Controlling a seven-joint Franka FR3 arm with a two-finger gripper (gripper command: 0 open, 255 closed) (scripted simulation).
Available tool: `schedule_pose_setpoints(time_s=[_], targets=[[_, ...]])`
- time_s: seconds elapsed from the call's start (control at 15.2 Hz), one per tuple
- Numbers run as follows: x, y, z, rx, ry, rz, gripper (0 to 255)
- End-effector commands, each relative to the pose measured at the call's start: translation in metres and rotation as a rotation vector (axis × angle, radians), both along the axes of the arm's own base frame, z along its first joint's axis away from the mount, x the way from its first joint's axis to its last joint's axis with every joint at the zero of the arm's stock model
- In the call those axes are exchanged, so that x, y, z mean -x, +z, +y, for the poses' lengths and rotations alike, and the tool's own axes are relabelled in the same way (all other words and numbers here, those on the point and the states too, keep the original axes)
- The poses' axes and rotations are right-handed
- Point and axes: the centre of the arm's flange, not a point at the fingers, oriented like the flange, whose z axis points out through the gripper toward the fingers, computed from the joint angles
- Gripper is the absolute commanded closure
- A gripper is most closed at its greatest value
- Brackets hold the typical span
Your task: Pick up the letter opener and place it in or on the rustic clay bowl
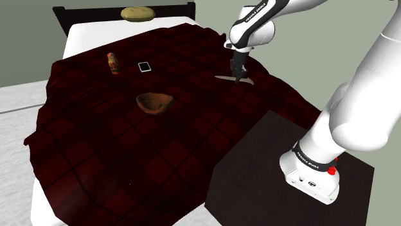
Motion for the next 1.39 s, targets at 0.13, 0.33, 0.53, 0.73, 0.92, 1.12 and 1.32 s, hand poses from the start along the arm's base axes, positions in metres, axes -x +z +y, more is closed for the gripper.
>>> schedule_pose_setpoints(time_s=[0.13,0.33,0.53,0.73,0.92,1.12,1.32], targets=[[-0.02,0.004,0.035,0.0,0.0,0.001,255],[-0.04,0.006,0.069,0.0,0.0,0.001,255],[-0.06,0.007,0.103,0.0,0.0,0.001,255],[-0.08,0.008,0.137,0.0,0.0,0.001,255],[-0.1,0.009,0.171,0.0,0.0,0.001,255],[-0.12,0.011,0.205,0.0,0.0,0.001,255],[-0.14,0.012,0.24,0.0,0.0,0.001,255]])
